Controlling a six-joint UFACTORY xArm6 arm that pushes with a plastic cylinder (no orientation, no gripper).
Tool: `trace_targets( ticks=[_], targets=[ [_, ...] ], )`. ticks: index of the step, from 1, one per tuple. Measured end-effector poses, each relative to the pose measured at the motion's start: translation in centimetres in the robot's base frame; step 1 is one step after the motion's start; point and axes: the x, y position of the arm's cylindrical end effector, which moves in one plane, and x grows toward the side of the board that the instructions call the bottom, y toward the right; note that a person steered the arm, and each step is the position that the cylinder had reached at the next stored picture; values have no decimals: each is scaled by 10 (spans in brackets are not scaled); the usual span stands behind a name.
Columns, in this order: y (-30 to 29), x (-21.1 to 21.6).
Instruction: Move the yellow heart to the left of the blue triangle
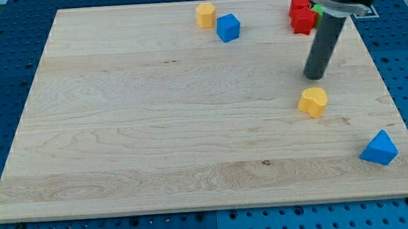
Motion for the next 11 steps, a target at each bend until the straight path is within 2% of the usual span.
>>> trace_targets(
  ticks=[2,4,5,6,7,8,9,11],
  targets=[
    [-18,82],
    [-38,65],
    [-43,89],
    [-19,123],
    [-25,113],
    [-34,74],
    [-7,62],
    [33,100]
  ],
)
